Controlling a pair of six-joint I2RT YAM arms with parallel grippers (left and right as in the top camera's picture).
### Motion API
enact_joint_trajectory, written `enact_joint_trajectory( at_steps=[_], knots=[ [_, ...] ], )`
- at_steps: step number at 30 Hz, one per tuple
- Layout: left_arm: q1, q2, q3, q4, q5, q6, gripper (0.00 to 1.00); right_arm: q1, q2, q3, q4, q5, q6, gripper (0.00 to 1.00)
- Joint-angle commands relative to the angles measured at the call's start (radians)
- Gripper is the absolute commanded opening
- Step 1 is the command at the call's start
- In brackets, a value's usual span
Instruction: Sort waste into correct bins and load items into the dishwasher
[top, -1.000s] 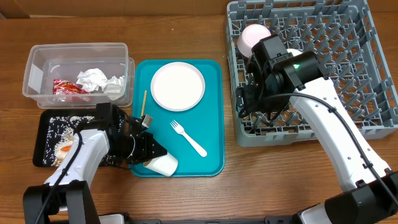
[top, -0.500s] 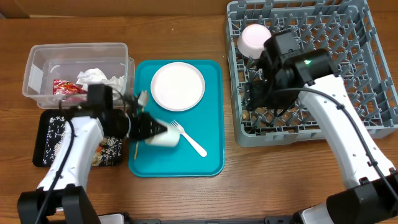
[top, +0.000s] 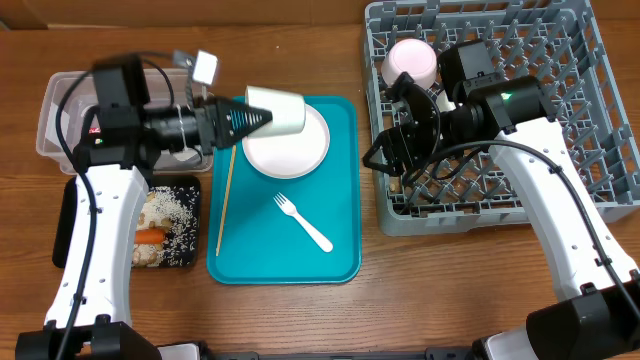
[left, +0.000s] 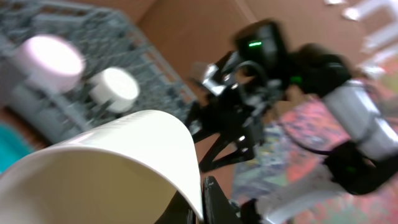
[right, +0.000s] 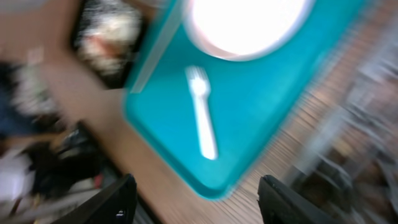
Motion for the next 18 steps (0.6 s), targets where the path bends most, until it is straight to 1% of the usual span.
enact_joint_trajectory(
  at_steps=[1, 4, 6, 12, 13, 16, 18],
  knots=[
    [0.005, 0.003, 0.019, 0.071, 0.164, -0.180, 0.06, -0.013, -0.007, 0.020, 0.007, -0.284, -0.255, 0.71],
    [0.005, 0.003, 0.019, 0.090, 0.164, -0.196, 0.07, -0.021, -0.007, 0.019, 0.037, -0.374, -0.324, 0.79],
    [0.000, 0.003, 0.018, 0.091, 0.164, -0.195, 0.07, -0.023, -0.007, 0.019, 0.103, -0.419, -0.326, 0.81],
    [-0.023, 0.003, 0.018, 0.111, 0.163, -0.196, 0.08, -0.023, -0.007, 0.019, 0.228, -0.519, -0.325, 0.86],
    [-0.029, 0.003, 0.018, 0.112, 0.163, -0.196, 0.08, -0.022, -0.007, 0.019, 0.238, -0.523, -0.325, 0.88],
    [-0.054, 0.003, 0.019, 0.119, 0.164, -0.205, 0.09, -0.021, -0.005, 0.016, 0.260, -0.504, -0.326, 0.97],
    [-0.064, 0.003, 0.019, 0.136, 0.164, -0.235, 0.10, -0.021, 0.002, 0.013, 0.265, -0.480, -0.326, 0.99]
  ],
)
